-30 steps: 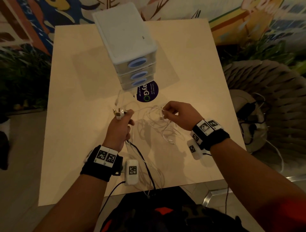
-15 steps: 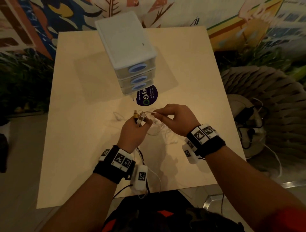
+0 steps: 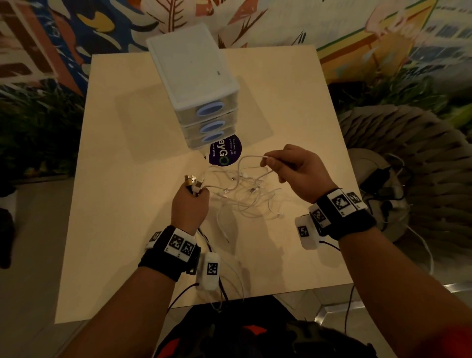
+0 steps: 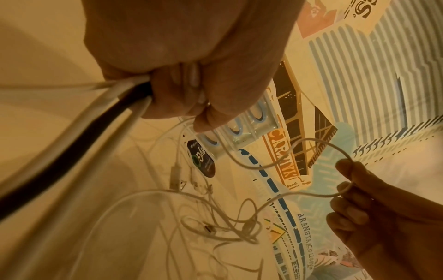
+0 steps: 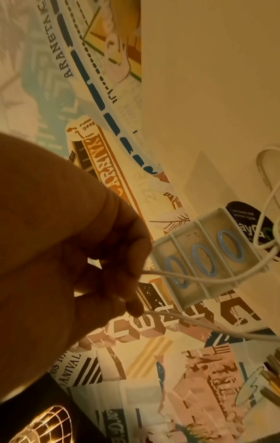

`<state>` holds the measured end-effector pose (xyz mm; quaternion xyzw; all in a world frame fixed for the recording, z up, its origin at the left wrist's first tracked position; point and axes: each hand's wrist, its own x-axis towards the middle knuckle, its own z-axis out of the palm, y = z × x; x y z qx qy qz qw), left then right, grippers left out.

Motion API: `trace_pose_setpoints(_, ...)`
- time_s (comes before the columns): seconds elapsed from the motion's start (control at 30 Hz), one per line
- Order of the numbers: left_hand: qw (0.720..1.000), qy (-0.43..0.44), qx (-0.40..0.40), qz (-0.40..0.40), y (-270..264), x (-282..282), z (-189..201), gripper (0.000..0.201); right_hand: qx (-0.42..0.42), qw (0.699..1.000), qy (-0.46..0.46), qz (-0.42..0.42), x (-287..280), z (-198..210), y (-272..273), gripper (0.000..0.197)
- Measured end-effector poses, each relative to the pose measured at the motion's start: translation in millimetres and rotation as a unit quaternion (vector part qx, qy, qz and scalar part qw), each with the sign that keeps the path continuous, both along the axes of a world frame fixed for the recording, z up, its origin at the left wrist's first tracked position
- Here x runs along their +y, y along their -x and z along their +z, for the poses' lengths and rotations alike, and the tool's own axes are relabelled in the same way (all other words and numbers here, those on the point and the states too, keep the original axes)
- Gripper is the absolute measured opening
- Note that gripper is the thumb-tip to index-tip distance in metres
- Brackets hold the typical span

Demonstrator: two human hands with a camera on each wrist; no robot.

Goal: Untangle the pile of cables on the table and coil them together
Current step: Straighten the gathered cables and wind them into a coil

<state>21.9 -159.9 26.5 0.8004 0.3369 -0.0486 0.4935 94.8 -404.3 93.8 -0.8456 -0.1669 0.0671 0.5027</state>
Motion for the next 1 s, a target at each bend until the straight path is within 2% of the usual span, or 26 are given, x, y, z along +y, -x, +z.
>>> trace_pose_setpoints(0.1, 0.999, 0.020, -0.049, -0.010, -0.5, -2.4, 5.5, 0.020, 0.026, 0.999, -0.031, 0.001, -4.3, -1.3, 0.1, 0.016)
trace_pose_setpoints(0.2, 0.986, 0.065, -0.103, -0.115, 1.5, -14.1, 17.8, 0.033, 0.027, 0.999, -0.039, 0.004, -4.0, -4.0, 1.6, 0.016)
trace_pose_setpoints(0.3, 0.981, -0.016, -0.055, -0.184, 0.5, -25.2, 30.7, 0.016, 0.019, 0.999, -0.037, 0.000, -0.5, -3.7, 2.2, 0.014)
trace_pose_setpoints(0.37, 0.980, -0.034, -0.019, -0.195, 0.5, -27.2, 36.8, 0.022, 0.017, 0.999, -0.045, -0.008, 1.8, -2.5, 0.7, 0.013)
trace_pose_setpoints(0.47, 0.982, 0.025, -0.029, -0.186, 2.8, -23.3, 42.1, 0.029, 0.005, 0.999, -0.028, -0.028, 3.3, 0.5, -3.0, 0.013)
trace_pose_setpoints(0.53, 0.978, 0.092, -0.083, -0.168, 5.9, -22.1, 45.0, 0.030, -0.004, 1.000, -0.015, -0.019, 4.3, 5.5, -4.7, 0.014)
trace_pose_setpoints(0.63, 0.961, 0.156, -0.167, -0.156, 7.0, -25.8, 51.6, 0.038, -0.021, 0.999, 0.011, 0.046, 11.3, 14.3, -4.8, 0.011)
trace_pose_setpoints(0.67, 0.959, 0.159, -0.172, -0.162, 5.5, -27.1, 52.9, 0.038, -0.025, 0.997, 0.019, 0.068, 14.9, 16.7, -4.8, 0.011)
trace_pose_setpoints(0.73, 0.963, 0.124, -0.153, -0.182, 2.2, -30.2, 58.7, 0.026, -0.028, 0.995, 0.026, 0.096, 21.2, 20.1, -4.7, 0.011)
trace_pose_setpoints(0.83, 0.972, 0.124, -0.147, -0.132, 1.4, -32.1, 66.2, 0.016, -0.017, 0.994, 0.043, 0.099, 25.0, 18.2, -6.4, 0.008)
trace_pose_setpoints(0.9, 0.969, 0.159, -0.170, -0.087, 1.9, -29.9, 69.0, 0.019, 0.010, 0.989, 0.109, 0.098, 24.7, 7.9, -10.3, 0.015)
trace_pose_setpoints(0.97, 0.960, 0.194, -0.187, -0.078, 3.5, -27.7, 71.6, 0.035, 0.042, 0.975, 0.193, 0.107, 23.7, -8.1, -14.3, 0.020)
trace_pose_setpoints(1.0, 0.957, 0.205, -0.189, -0.078, 4.1, -26.8, 72.9, 0.036, 0.064, 0.968, 0.216, 0.112, 23.5, -16.2, -15.6, 0.019)
